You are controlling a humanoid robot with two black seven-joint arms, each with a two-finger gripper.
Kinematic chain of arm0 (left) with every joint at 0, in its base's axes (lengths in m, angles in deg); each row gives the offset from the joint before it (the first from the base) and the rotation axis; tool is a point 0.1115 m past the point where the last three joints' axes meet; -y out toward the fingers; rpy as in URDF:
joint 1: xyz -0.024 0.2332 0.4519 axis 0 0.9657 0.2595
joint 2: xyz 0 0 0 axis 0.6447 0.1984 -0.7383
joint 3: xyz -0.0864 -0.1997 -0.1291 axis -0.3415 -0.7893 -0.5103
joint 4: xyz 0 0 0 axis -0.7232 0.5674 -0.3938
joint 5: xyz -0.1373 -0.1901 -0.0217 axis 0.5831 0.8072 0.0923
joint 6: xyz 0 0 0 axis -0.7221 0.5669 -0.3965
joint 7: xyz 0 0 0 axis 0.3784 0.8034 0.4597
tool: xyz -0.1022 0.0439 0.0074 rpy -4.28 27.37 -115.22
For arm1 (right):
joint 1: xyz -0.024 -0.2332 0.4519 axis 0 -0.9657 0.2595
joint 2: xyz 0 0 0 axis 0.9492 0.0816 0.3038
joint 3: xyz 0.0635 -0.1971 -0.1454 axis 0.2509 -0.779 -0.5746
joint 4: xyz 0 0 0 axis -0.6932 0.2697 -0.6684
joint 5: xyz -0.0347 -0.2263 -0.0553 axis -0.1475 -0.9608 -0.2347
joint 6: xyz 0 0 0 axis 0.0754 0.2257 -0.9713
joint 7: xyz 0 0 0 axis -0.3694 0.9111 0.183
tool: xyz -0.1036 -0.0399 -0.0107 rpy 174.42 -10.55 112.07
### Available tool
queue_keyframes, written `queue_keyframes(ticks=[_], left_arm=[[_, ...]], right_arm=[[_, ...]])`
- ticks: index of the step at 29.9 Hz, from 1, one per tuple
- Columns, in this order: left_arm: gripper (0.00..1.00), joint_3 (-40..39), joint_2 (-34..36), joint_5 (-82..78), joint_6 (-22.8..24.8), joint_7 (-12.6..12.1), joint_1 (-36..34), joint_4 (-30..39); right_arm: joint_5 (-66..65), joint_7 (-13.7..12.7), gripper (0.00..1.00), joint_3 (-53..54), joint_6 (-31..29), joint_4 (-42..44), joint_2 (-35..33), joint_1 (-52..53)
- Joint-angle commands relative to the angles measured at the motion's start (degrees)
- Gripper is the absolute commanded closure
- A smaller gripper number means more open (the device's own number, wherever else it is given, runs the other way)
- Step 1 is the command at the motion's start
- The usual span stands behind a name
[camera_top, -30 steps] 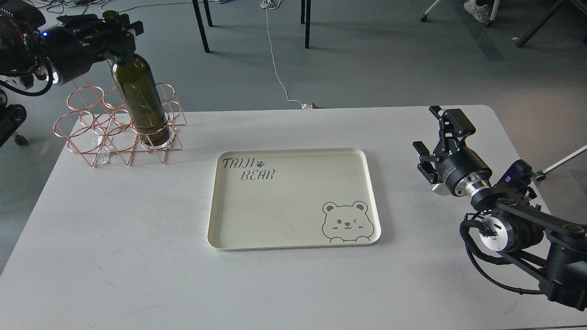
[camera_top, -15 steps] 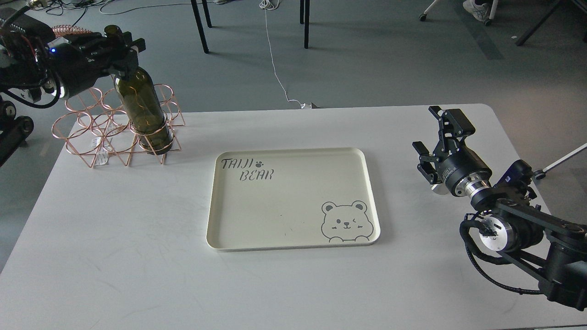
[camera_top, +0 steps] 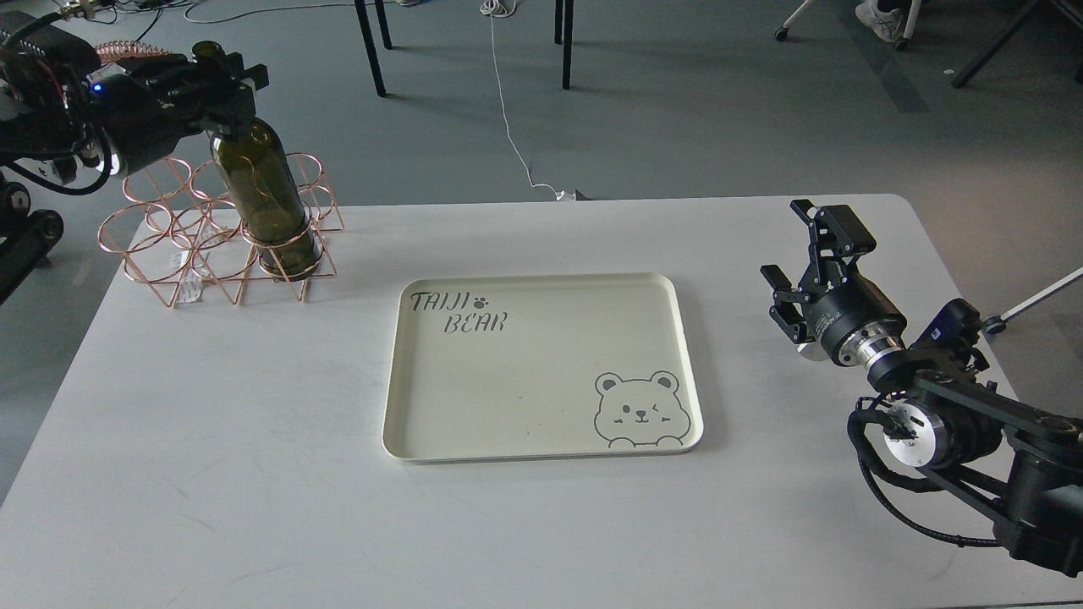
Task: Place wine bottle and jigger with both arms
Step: 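Lower the bottle into a slot of the copper wire rack, then open the left gripper and lift it away from the bottle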
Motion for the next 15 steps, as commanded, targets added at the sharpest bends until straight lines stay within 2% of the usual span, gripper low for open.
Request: queue_keyframes(ticks=[1,7,10,15], left_arm=[[0.67,0.0,-0.1,0.1,-0.1,0.0,0.0,0.0],[0.38,0.0,-0.3,0.3,-0.1,0.0,0.1,0.0],[0.18,0.0,-0.3,0.8,0.0,0.0,0.0,0.0],[0.06,-0.1,-0.2,2.9,-0.1,0.0,-0.2,0.1]], right_arm=[[0.0,0.0,0.01,0.0,0.0,0.0,0.0,0.0],[0.0,0.0,0.01,-0.1,0.0,-0.1,0.0,-0.1],[0.0,0.0,0.01,-0.1,0.0,-0.2,0.0,-0.1],[0.0,0.0,0.01,-0.1,0.0,-0.2,0.0,-0.1]])
